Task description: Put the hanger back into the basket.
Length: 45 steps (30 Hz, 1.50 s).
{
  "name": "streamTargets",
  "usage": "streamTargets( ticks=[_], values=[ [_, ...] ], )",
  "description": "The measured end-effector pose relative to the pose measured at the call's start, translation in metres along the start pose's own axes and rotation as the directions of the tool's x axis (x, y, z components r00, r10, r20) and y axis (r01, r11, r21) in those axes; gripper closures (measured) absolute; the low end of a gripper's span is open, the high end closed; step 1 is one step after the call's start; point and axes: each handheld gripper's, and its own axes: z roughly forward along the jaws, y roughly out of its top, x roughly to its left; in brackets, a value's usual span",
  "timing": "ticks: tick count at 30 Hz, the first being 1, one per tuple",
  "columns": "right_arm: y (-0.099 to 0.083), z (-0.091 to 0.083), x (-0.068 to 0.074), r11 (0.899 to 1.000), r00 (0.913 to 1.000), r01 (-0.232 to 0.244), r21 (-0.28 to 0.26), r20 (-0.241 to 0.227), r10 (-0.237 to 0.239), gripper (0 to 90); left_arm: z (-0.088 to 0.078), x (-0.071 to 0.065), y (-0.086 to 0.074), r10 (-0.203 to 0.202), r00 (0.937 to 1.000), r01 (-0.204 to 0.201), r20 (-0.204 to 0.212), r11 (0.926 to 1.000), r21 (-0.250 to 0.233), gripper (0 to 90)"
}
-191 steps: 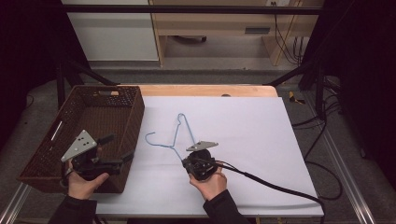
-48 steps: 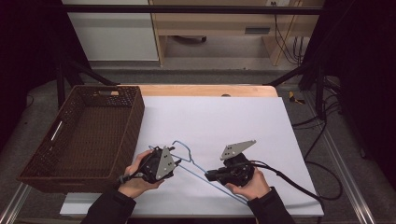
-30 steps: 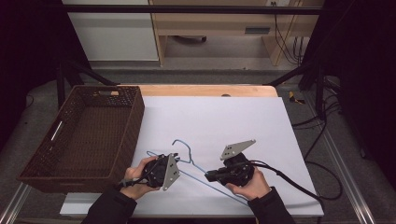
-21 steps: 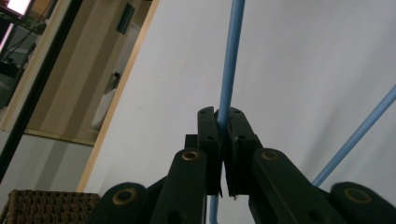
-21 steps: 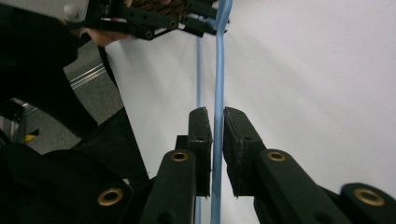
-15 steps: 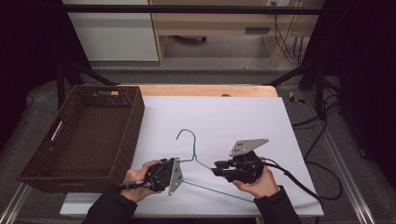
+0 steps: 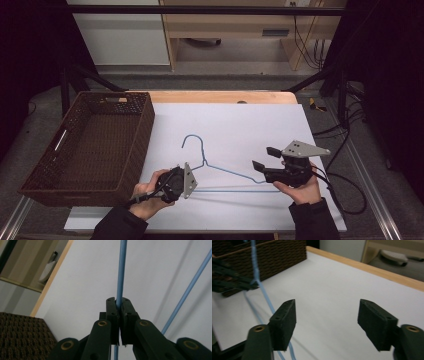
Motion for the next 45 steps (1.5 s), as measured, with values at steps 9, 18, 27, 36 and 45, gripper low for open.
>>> streamTargets(
  ticks=[9,18,27,36,45],
  values=[
    [-0.017,-0.017,-0.028,0.991,0.9829,-0.088,-0.102,0.153,0.103,13.8,-0.002,0.006,0.004,-0.099,0.9951,0.098,0.008,0.9935,0.057,86.8],
    [-0.031,-0.029,-0.039,0.989,0.9728,-0.112,-0.096,0.193,0.128,11.2,-0.001,0.016,0.006,-0.179,0.9838,0.179,-0.010,0.9794,0.092,86.8],
    [-0.045,-0.033,-0.038,0.993,0.9734,-0.108,-0.050,0.198,0.115,9.7,-0.001,0.037,0.024,-0.234,0.9722,0.233,-0.005,0.9633,0.134,86.8],
    [-0.059,-0.023,-0.036,0.994,0.9745,-0.111,0.004,0.197,0.108,8.7,-0.022,0.071,0.038,-0.330,0.9437,0.326,0.020,0.9388,0.110,86.8],
    [-0.061,-0.019,-0.034,0.994,0.9750,-0.106,0.024,0.199,0.099,8.1,-0.046,0.106,0.039,-0.378,0.9252,0.374,0.033,0.9227,0.095,86.9]
  ],
)
